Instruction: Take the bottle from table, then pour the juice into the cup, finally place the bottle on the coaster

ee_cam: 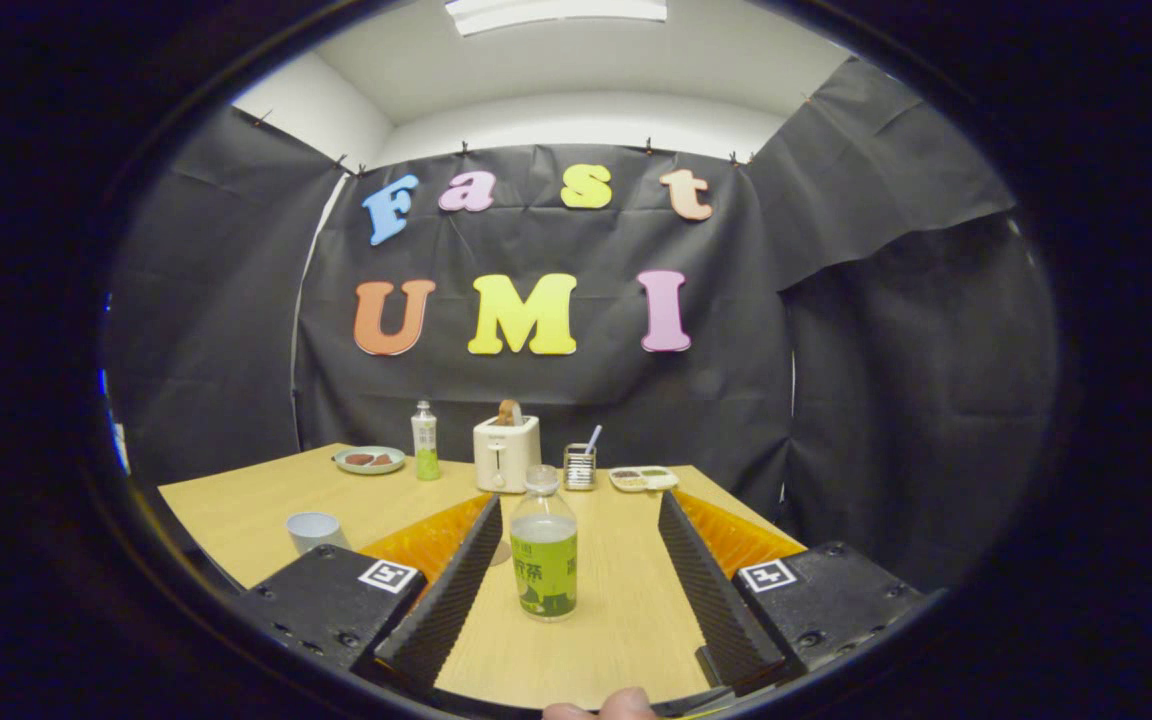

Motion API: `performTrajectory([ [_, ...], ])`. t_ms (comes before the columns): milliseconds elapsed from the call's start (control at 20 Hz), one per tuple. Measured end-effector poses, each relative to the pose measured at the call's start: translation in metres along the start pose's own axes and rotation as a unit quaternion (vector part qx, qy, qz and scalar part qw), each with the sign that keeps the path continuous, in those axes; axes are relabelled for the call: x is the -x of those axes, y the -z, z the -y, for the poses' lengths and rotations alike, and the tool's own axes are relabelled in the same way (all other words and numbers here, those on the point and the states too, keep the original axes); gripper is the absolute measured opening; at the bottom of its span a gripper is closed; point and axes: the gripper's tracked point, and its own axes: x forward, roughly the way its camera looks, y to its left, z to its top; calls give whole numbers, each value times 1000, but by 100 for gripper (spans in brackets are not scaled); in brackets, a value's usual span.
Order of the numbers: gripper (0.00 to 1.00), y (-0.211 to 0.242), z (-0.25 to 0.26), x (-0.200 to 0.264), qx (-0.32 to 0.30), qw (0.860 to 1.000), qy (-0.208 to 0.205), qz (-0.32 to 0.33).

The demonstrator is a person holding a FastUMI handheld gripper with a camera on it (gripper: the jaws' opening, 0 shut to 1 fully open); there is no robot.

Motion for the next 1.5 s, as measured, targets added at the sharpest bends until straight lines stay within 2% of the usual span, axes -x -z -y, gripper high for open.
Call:
performTrajectory([
  [300, 100, 48, 0, -38, -1, 1000, -15, -25],
  [600, 100, 90, -17, -79, 5, 996, -50, -74],
  [1000, 100, 107, -28, -131, -8, 992, -57, -115],
  [1250, 100, 113, -34, -148, -39, 987, -66, -142],
  [1300, 99, 114, -34, -148, -43, 986, -68, -144],
  [1350, 91, 113, -35, -148, -45, 986, -68, -144],
  [1500, 85, 112, -33, -147, -38, 987, -64, -140],
])
